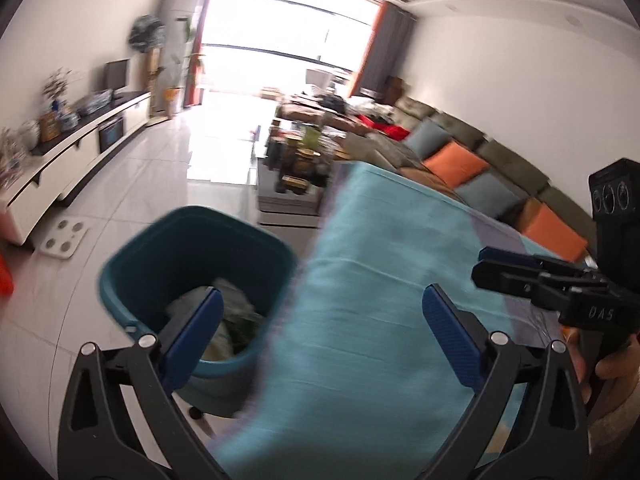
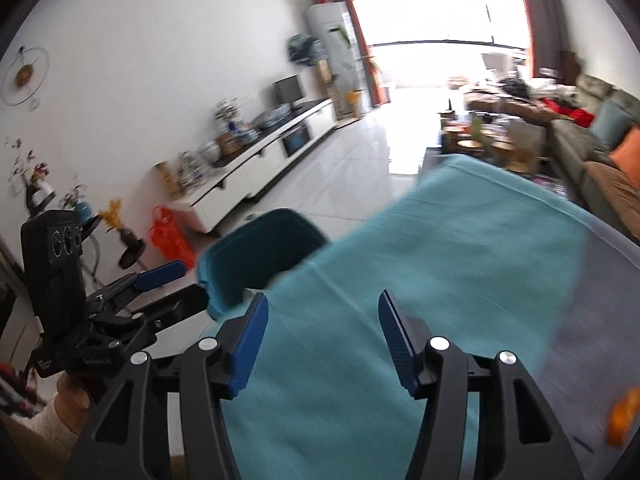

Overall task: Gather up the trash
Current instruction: 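Move both tools back over the table toward the orange peels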

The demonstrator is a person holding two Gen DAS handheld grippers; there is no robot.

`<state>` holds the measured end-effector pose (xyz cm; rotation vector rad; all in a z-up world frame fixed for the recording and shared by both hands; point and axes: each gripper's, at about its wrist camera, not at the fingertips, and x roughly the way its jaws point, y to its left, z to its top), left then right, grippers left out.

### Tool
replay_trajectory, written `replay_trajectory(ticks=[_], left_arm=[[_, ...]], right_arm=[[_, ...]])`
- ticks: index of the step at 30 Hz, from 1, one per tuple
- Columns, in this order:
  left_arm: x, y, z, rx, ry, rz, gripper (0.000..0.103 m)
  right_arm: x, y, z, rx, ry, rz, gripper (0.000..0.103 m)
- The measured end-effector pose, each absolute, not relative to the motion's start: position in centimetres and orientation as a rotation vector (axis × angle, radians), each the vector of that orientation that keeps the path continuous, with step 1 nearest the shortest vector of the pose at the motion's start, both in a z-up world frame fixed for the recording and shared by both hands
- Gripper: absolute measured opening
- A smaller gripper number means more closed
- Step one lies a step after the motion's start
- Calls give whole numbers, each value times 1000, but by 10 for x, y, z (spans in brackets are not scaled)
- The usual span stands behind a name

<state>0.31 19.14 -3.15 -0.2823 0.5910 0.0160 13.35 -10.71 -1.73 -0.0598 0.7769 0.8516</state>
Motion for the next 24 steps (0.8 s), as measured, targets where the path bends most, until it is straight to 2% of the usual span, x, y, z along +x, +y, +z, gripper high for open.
replay_trajectory(ticks=[16,24], left_arm=[[54,-4,-44,-98,703,-434,97],[78,-85,-46,-12,737,-625,79]], right_arm=[[122,-308,-21,88,747,446,55],[127,-374,-28,208,736,332,55]])
